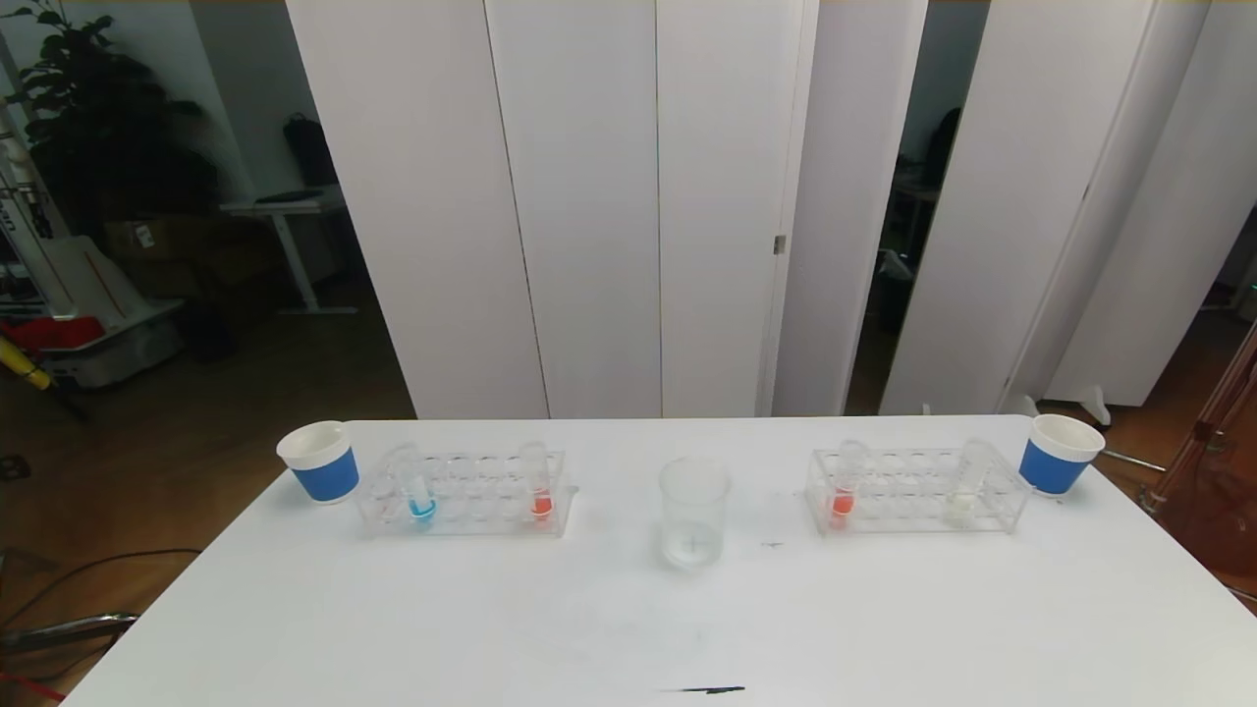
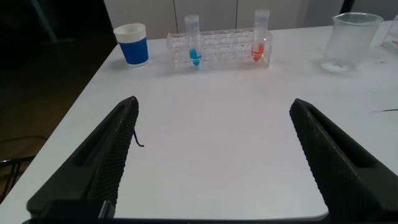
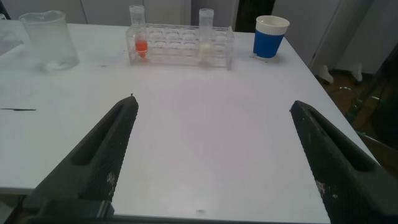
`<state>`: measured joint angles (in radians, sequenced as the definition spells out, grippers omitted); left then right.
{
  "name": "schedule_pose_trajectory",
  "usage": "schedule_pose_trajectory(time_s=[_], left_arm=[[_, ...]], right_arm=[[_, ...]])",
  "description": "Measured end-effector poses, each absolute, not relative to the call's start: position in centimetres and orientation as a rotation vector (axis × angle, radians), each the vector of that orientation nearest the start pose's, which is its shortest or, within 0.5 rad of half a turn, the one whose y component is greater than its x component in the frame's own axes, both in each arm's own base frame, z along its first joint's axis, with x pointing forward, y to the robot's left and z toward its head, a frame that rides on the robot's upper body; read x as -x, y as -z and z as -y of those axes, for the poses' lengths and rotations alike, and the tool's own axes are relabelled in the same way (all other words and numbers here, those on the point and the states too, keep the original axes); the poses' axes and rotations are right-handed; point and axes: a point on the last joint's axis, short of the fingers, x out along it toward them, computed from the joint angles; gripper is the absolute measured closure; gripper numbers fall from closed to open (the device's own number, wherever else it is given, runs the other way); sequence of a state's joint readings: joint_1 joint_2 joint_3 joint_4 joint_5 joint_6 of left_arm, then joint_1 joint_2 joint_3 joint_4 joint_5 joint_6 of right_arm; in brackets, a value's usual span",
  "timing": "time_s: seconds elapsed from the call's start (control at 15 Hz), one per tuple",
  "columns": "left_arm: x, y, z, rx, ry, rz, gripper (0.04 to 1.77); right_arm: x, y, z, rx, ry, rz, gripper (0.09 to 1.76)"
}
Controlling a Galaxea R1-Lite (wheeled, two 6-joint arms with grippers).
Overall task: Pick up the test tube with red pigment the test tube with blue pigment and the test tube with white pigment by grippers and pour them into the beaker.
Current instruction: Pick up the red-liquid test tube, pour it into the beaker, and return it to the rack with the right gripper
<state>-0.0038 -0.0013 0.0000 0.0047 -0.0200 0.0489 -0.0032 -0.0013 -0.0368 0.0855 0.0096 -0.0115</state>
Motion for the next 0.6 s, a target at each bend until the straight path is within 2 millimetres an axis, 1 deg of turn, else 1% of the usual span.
schedule_pose_trajectory(time_s=[0.6], left_arm=[[2.29, -7.50, 0.04, -0.048, 0.024, -0.002, 0.07]], right_arm=[[2.59, -7.68, -0.03, 0.012, -0.006, -0.048, 0.10]])
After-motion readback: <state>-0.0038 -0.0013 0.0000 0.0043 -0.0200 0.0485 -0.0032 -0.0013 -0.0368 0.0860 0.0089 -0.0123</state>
